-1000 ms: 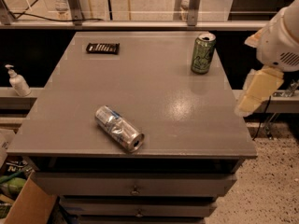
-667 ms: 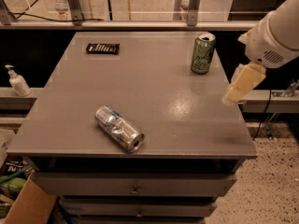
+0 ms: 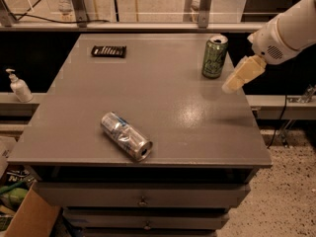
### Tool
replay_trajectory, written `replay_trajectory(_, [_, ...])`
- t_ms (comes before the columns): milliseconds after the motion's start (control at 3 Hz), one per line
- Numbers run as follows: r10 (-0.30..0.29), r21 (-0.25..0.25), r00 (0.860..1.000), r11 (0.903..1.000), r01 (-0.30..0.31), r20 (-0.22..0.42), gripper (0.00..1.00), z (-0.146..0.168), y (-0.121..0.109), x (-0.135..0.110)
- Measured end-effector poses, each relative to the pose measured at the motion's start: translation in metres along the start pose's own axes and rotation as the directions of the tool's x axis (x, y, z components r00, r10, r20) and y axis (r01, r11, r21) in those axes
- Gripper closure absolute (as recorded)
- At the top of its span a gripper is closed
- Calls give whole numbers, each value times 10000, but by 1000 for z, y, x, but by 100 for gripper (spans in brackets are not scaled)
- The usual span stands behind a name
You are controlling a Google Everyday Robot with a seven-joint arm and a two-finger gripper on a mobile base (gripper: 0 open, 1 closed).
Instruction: Move green can near redbull can
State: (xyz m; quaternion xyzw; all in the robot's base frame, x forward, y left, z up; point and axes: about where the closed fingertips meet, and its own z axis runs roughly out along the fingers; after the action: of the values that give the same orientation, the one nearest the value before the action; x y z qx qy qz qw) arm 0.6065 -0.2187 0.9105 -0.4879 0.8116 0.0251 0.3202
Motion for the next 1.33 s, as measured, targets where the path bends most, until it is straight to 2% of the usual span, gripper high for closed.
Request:
replay_trajectory(667, [1040, -3, 9903, 9945, -1044, 922, 0, 21, -31, 5])
replay_trajectory(1000, [1712, -342, 9756, 9852, -1680, 1377, 0, 36, -40, 8])
replay_trajectory(1333, [2341, -664, 9502, 9721, -2251, 2055, 0, 51, -52, 7])
